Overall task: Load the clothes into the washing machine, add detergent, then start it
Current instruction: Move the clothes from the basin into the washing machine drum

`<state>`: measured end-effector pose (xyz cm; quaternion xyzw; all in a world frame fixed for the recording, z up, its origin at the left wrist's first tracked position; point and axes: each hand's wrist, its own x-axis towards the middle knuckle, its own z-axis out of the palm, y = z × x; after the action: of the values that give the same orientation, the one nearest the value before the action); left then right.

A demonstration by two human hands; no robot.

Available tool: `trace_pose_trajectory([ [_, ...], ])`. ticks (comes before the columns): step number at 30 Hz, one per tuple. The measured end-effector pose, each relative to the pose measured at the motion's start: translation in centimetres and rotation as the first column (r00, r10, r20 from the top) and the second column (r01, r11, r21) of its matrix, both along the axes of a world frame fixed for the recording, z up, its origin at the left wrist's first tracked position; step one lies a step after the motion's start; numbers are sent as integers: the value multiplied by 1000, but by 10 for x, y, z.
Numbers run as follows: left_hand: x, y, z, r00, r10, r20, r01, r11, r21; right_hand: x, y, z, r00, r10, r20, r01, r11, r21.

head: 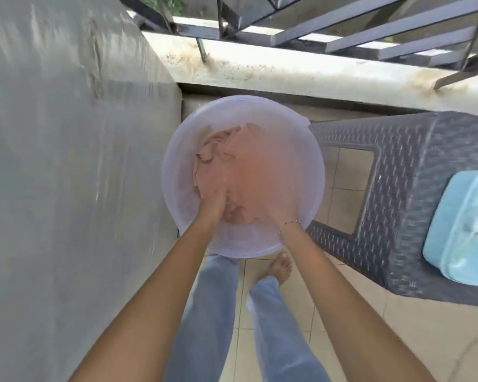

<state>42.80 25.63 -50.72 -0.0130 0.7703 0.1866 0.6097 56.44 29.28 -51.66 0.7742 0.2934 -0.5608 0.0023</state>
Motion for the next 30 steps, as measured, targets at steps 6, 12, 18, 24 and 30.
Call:
trace_pose_trajectory([
  [6,1,21,9,987,75,142,-74,997,-15,-24,-52,64,921,156,-357,-144,988,58],
  [12,-11,9,42,993,85,-86,-61,967,248,-17,-42,76,964,-73,-255,115,981,155],
  [18,-2,-16,107,818,294,494,-387,917,94,-2,-22,83,645,759,-84,-646,601,470],
  [24,-9,1,126,760,322,565,-432,899,69,5,-24,122,845,522,-119,-345,701,625],
  [30,-5,13,121,953,151,264,-260,856,447,10,-22,145,817,182,-547,-34,962,271],
])
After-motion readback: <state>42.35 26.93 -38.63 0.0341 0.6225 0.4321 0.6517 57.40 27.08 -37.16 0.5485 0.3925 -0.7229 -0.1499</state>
